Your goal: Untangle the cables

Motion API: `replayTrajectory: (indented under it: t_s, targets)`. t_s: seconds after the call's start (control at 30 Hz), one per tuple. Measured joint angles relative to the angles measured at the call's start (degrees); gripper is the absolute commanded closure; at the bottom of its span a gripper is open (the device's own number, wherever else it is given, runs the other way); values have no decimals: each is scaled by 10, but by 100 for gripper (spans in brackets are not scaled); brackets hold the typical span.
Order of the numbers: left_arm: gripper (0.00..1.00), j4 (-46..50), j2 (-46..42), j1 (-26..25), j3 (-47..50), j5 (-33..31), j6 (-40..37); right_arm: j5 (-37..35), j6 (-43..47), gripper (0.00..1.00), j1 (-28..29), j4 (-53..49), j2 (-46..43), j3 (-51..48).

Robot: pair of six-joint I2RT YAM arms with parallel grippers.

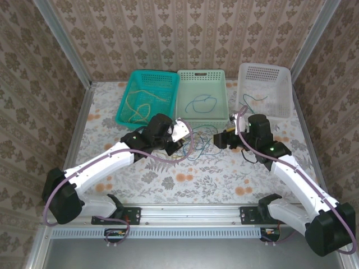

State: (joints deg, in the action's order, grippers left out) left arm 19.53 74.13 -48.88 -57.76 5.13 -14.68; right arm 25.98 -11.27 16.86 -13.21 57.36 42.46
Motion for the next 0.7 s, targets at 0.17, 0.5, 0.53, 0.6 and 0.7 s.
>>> replayTrajectory:
  t_s: [0.17, 0.5, 0.53, 0.6, 0.7]
  targets:
    - [100, -4, 0, 2, 0, 28, 0, 59, 18, 32, -10, -3, 5, 3]
    - [93, -8, -1, 3, 8, 54, 1, 126, 38, 98, -11, -6, 33, 20]
    - [81, -9, 0, 5, 9, 54, 2, 131, 37, 100, -11, -6, 33, 20]
    - [63, -12, 0, 10, 9, 50, 8, 137, 38, 100, -11, -7, 31, 21]
    - [24, -16, 0, 16, 9, 26, 20, 136, 41, 100, -11, -12, 24, 22]
